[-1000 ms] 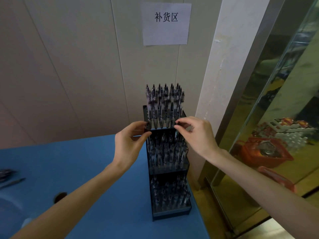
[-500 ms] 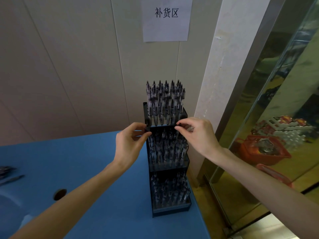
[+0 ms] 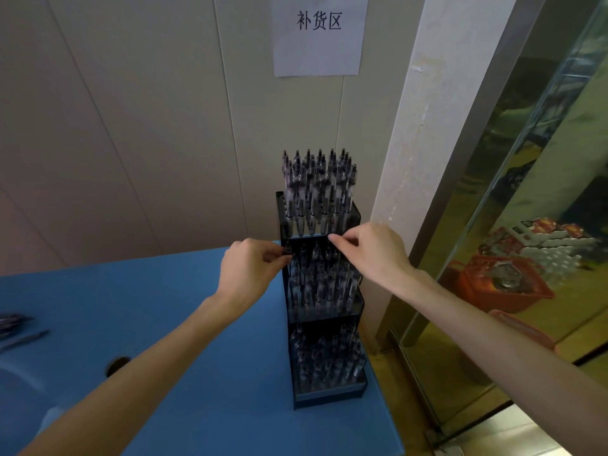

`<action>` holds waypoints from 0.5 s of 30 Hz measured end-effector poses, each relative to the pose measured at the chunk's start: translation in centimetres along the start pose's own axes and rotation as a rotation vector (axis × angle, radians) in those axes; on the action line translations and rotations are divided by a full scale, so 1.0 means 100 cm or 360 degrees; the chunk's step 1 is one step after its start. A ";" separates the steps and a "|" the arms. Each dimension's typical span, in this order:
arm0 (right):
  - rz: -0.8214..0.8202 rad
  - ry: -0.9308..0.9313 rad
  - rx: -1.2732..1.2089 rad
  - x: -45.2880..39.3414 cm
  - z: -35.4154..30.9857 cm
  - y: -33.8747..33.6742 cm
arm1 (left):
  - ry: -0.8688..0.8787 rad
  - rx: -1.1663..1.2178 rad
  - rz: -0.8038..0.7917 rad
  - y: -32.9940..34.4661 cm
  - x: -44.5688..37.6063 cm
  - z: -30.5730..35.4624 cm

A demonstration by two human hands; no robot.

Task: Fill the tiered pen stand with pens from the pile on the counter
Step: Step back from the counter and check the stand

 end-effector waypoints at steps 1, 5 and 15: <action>0.0097 -0.0082 0.0066 0.003 -0.007 -0.006 | 0.0045 -0.0101 -0.0006 0.001 -0.001 0.002; 0.0414 -0.0452 0.0043 0.008 -0.037 -0.021 | 0.0228 -0.0582 -0.0018 0.005 -0.006 0.011; 0.0340 -0.0437 -0.0270 0.010 -0.047 -0.001 | 0.0371 -0.0989 -0.0152 0.015 -0.003 0.008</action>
Point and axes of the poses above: each hand's wrist, its own x-axis away from the middle knuckle, its own y-axis out of the palm, z = x × y, the point moved 8 cm from there along -x, towards the middle knuckle, and after that the axes turned 9 degrees about -y, right-handed, at the moved point
